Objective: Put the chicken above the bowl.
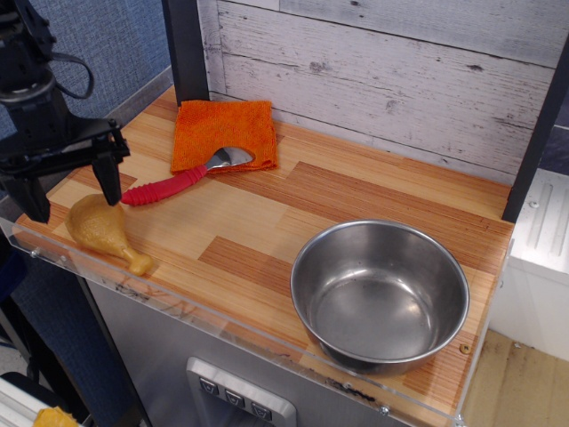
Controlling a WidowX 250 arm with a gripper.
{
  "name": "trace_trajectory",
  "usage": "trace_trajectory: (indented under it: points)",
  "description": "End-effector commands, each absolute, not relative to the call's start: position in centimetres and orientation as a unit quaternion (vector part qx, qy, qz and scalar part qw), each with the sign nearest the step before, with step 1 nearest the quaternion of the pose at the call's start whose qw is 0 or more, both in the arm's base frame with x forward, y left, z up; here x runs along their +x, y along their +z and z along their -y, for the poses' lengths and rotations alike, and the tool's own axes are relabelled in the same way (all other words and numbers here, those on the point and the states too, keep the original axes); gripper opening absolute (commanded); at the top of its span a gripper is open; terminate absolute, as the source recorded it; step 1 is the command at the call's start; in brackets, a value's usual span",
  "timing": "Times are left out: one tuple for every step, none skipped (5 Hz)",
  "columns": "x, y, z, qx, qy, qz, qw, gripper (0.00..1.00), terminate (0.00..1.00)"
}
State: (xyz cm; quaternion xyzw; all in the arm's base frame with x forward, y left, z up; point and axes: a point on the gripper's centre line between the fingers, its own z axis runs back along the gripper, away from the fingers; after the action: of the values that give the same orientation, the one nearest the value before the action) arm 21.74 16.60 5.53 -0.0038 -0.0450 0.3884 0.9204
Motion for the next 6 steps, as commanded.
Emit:
trace_trajectory:
  points:
    - [22.9, 4.8, -16.4, 0.016, 0.382, 0.053, 0.922, 1.0, 0.0]
    - [23.2, 3.9, -16.1, 0.025, 0.38, 0.044, 0.924, 1.0, 0.0]
    - [23.4, 3.0, -15.8, 0.036, 0.378, 0.036, 0.924, 1.0, 0.0]
    - [23.7, 2.4, -15.8, 0.052, 0.372, 0.032, 0.926, 1.0, 0.0]
    - [23.9, 2.1, -15.7, 0.06, 0.364, 0.026, 0.929, 1.0, 0.0]
    - [23.8, 2.2, -15.6, 0.066, 0.354, 0.026, 0.933, 0.0, 0.0]
